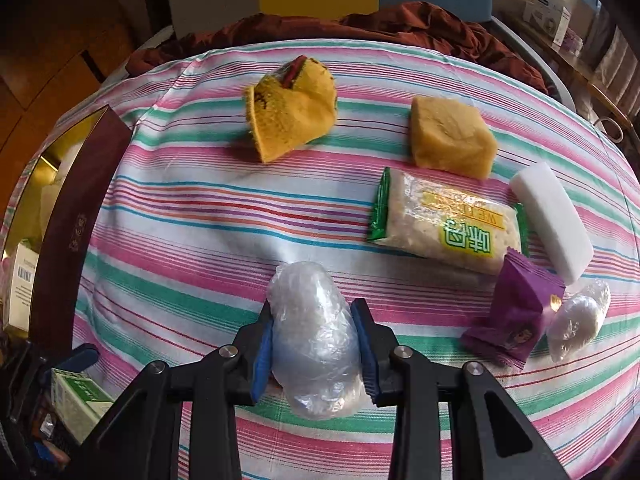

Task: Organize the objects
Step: 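Grasp the clear plastic-wrapped bundle with the right gripper, then carry the medicine box into the gold tray and open the left gripper, then lower the plastic-wrapped bundle into the tray and open the right gripper, then grasp the yellow knitted hat with the left gripper, then grasp the second orange sponge with the right gripper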

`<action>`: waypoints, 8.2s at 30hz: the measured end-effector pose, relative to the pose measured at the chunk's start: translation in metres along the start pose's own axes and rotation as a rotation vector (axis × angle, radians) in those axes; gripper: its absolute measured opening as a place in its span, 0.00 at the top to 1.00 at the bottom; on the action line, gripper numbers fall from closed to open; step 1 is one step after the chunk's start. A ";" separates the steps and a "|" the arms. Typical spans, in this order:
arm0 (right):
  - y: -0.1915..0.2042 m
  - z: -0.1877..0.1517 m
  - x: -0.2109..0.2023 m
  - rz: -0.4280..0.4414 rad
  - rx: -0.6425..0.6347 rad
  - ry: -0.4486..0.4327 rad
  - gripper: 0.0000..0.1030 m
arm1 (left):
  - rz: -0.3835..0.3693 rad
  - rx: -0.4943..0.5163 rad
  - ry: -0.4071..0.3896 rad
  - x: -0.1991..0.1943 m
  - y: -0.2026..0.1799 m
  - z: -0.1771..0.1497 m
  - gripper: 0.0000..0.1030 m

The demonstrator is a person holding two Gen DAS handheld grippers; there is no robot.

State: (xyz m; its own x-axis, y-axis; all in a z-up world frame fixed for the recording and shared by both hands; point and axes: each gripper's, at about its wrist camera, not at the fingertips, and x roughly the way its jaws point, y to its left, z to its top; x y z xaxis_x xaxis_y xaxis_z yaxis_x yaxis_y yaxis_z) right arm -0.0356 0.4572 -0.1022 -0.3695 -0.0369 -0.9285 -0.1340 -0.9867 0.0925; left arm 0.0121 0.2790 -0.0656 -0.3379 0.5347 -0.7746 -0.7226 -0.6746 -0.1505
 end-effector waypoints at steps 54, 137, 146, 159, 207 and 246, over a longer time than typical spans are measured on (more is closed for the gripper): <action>0.089 -0.014 -0.001 -0.092 -0.009 -0.030 0.65 | 0.382 -0.385 -0.041 -0.083 0.326 -0.003 0.26; 0.081 0.002 -0.069 -0.060 0.102 -0.196 0.23 | 0.290 -0.232 -0.202 -0.161 0.142 -0.028 0.01; -0.053 0.003 -0.089 -0.202 0.398 -0.240 0.19 | 0.176 -0.155 -0.165 -0.138 0.109 -0.002 0.00; -0.145 -0.043 -0.093 -0.075 0.840 -0.303 0.19 | 0.134 -0.020 -0.106 -0.074 0.057 0.063 0.00; -0.091 0.039 -0.066 -0.043 0.431 -0.171 0.19 | 0.151 -0.063 0.146 0.105 0.028 0.111 0.52; -0.003 -0.004 -0.017 0.002 0.202 0.021 0.45 | 0.154 -0.035 0.056 0.054 0.016 0.037 0.51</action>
State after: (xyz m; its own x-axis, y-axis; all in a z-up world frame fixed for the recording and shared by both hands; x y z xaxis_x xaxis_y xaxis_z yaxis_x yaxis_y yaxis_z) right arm -0.0250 0.4598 -0.0882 -0.3508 -0.0439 -0.9354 -0.3161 -0.9347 0.1625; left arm -0.0404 0.3157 -0.0866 -0.4083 0.3949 -0.8230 -0.6432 -0.7642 -0.0476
